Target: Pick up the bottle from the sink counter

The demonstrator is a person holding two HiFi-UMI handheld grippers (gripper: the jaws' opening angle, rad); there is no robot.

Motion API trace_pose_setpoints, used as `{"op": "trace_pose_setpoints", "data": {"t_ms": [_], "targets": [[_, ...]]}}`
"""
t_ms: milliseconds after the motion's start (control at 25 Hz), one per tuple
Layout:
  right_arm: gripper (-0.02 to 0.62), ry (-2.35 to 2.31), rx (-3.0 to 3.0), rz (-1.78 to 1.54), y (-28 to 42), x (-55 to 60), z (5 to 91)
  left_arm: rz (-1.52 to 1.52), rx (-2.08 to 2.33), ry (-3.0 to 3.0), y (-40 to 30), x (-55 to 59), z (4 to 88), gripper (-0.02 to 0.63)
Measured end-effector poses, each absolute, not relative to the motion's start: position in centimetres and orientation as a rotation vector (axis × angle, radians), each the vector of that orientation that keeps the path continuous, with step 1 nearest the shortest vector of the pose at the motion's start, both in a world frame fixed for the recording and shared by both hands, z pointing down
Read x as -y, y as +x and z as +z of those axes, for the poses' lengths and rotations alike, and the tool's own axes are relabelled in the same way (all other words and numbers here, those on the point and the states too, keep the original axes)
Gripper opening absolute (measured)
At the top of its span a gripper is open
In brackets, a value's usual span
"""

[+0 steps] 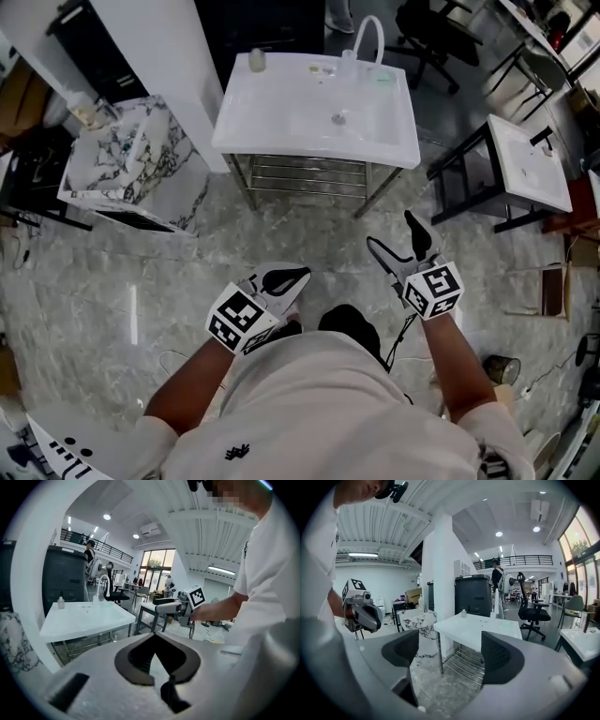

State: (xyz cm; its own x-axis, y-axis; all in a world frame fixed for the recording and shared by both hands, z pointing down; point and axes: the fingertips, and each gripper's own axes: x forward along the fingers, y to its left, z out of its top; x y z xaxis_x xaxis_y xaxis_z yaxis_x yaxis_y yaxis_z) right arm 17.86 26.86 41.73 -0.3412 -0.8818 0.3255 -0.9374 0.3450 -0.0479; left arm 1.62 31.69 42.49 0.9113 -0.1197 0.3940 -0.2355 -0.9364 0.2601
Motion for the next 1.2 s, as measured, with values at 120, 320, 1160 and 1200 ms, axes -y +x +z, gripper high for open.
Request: {"op": "trace_pose_setpoints", "data": {"t_ms": [120, 320, 1160, 1200], "targets": [[0.421, 1.601, 2.387, 0.332, 17.1, -23.6, 41.4, 0.532, 0.278, 2.749, 1.5, -29.1, 42.4, 0.006], [0.417, 1.549, 2.420, 0.328, 17.9, -17.0, 42.0, 0.525, 0.352, 2.723, 2.0, -23.5, 43.2, 0.006], [0.417, 1.062, 2.616, 0.297, 19.7, 13.7, 47.6, 0.544, 0.709, 2.618, 12.6, 0.5, 42.4, 0.006], [0.417, 1.055, 2.619, 0.298, 19.1, 14.8, 47.9, 0.544, 0.715, 2.612, 12.3, 1.2, 42.5, 0.006]]}}
